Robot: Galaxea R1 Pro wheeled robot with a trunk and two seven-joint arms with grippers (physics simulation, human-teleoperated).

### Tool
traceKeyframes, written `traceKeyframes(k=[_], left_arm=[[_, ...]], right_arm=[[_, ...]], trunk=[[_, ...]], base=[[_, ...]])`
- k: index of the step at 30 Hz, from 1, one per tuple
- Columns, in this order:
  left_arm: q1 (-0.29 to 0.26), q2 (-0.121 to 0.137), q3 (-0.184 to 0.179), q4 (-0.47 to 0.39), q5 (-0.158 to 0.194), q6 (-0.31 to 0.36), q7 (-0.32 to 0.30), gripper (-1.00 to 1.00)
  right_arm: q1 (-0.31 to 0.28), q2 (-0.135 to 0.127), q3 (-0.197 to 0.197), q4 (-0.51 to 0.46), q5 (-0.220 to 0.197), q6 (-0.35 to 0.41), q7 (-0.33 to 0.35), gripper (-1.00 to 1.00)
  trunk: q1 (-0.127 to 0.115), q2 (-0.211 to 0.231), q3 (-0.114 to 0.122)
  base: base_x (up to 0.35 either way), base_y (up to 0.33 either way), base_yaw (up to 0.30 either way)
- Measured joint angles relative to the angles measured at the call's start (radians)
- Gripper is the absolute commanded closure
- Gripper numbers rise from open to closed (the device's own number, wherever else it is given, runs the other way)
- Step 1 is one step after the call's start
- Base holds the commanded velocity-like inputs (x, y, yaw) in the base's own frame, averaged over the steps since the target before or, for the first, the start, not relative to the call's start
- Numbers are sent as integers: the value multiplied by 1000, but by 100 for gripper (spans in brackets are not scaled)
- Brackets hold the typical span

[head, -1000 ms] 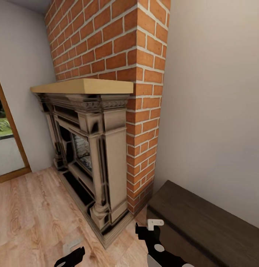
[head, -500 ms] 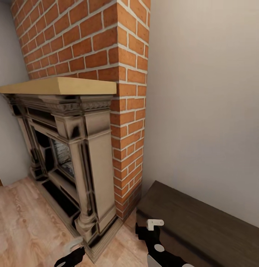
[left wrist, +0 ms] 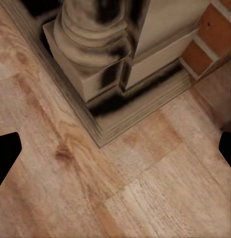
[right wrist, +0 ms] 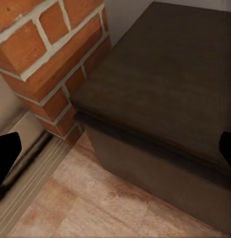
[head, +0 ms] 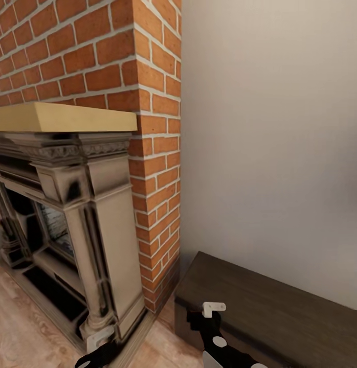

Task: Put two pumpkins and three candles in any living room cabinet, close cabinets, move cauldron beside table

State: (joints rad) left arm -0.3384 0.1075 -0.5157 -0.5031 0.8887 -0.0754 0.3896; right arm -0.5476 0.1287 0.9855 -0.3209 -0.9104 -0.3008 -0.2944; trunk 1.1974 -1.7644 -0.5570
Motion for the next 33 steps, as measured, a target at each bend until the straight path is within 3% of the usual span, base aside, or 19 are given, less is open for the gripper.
traceKeyframes(k=[33], left_arm=[[0,2,0,0,0,0,0,-100]], right_arm=[[0,0,0,0,0,1,0,-100]], trunk=[[0,0,13]], base=[[3,116,-277]])
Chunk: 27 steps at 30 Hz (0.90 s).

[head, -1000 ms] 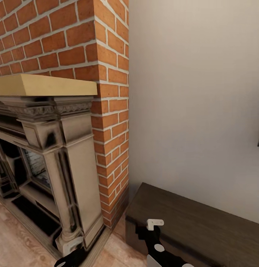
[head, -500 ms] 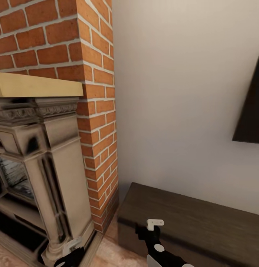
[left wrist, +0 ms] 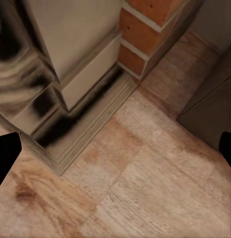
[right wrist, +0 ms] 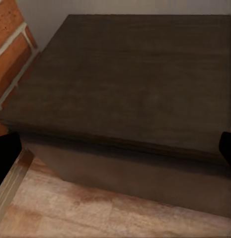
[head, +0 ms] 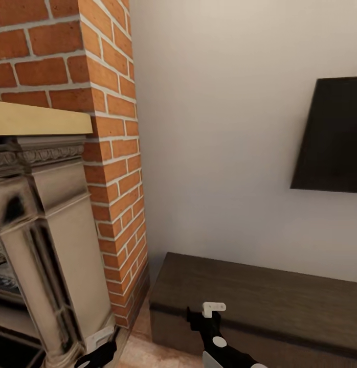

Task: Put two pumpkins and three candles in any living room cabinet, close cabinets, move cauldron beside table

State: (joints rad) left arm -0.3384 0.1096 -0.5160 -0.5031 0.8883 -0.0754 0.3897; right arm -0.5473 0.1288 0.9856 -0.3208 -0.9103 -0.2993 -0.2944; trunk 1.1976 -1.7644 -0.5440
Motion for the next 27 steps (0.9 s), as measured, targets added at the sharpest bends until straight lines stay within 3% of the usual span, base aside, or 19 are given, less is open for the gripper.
traceKeyframes(k=[27], left_arm=[[0,1,0,0,0,0,0,-100]], right_arm=[[0,0,0,0,0,0,0,-100]], trunk=[[0,0,12]], base=[[-70,12,-277]])
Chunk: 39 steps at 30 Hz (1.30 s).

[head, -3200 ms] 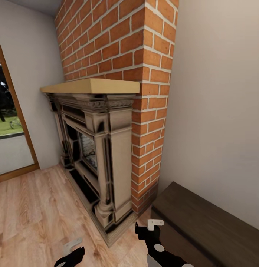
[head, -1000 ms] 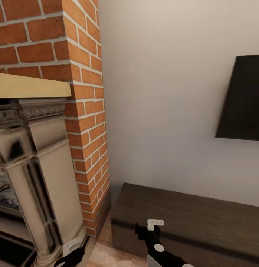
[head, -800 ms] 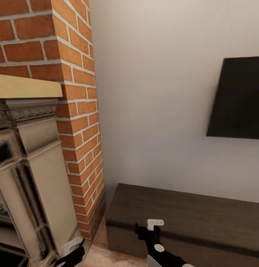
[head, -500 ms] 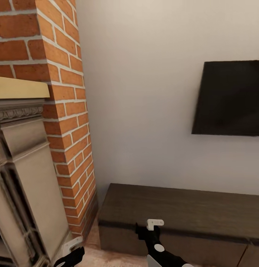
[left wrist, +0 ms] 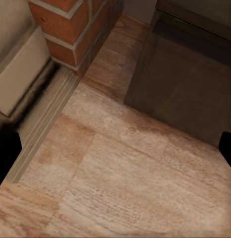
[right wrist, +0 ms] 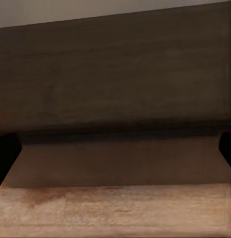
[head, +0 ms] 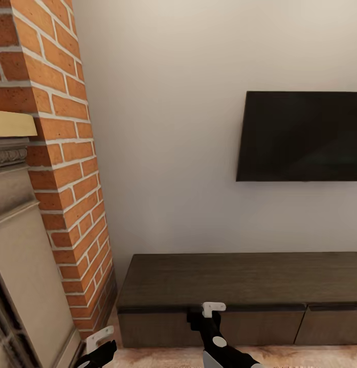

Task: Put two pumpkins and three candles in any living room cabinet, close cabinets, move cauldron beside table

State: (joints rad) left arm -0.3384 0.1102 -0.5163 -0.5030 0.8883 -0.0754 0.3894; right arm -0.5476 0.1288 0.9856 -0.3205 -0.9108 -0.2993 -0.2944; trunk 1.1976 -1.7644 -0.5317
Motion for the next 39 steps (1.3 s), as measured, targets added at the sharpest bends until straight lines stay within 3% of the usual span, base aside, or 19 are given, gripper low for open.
traceKeyframes(k=[9,39], left_arm=[[0,0,0,0,0,0,1,-100],[0,1,0,-1,0,0,1,-100]], right_arm=[[0,0,0,-2,0,0,0,-100],[0,0,0,1,-4,-1,-7,-100]], trunk=[[0,0,4],[0,0,4]], base=[[-128,1,-212],[-35,5,-3]])
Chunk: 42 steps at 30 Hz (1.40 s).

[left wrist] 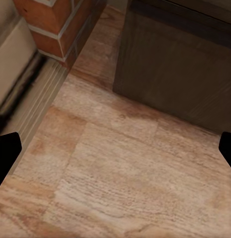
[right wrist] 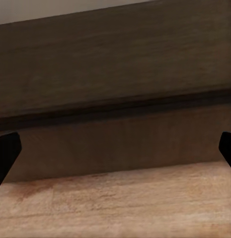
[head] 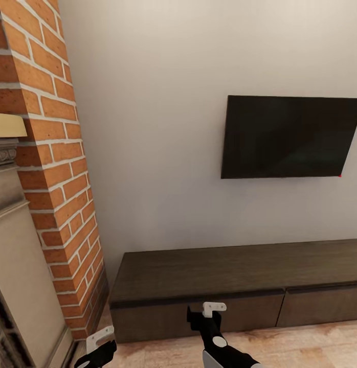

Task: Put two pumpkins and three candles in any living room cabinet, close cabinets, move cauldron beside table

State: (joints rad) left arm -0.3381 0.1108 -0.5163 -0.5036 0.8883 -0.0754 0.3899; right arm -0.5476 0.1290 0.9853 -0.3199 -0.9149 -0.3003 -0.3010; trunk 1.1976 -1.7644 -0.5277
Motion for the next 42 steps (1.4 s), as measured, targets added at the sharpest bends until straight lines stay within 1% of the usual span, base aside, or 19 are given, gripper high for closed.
traceKeyframes(k=[12,15,19,22,24,25,27,29,31,33,37,42], left_arm=[[0,0,-1,-8,-3,0,0,-100],[0,0,-2,-12,-5,0,0,-100],[0,-1,-8,-13,-10,-1,-1,-100],[0,-2,-14,-16,-15,-1,-3,-100],[0,-1,-15,-24,-16,-1,-5,-100],[0,1,-15,-35,-17,-1,-5,-100],[0,8,-14,-75,-16,1,-6,-100],[2,20,-14,-112,-12,4,-6,-100],[3,31,-14,-130,-8,8,-7,-100],[3,35,-14,-137,-6,11,-6,-100],[3,37,-14,-132,-4,9,-6,-100],[3,35,-14,-131,-3,9,-5,-100]], right_arm=[[0,0,-1,3,-10,-4,2,-100],[0,5,-1,8,-10,-4,-1,-100],[0,8,-4,71,-12,-5,-2,-100],[0,8,-8,141,-13,-7,3,-100],[-1,4,-11,153,-15,-9,5,-100],[-1,2,-18,156,-22,-14,11,-100],[-1,0,-38,160,-58,-27,47,-100],[-1,-1,-50,165,-115,-33,116,-100],[-1,-1,-55,167,-174,-36,187,-100],[-1,-1,-57,167,-214,-37,229,-100],[-1,0,-58,160,-235,-41,254,-100],[-1,1,-58,157,-242,-42,257,-100]], trunk=[[0,0,0],[0,0,0],[0,0,0],[0,0,0],[0,0,0],[0,0,0],[0,0,0],[0,0,0],[0,0,0],[0,0,0],[0,0,0],[0,0,0]], base=[[0,0,0],[0,0,0],[0,0,0],[0,0,0],[0,0,0],[0,0,0],[0,0,0],[0,0,0],[0,0,0],[0,0,0],[0,0,0],[0,0,0]])
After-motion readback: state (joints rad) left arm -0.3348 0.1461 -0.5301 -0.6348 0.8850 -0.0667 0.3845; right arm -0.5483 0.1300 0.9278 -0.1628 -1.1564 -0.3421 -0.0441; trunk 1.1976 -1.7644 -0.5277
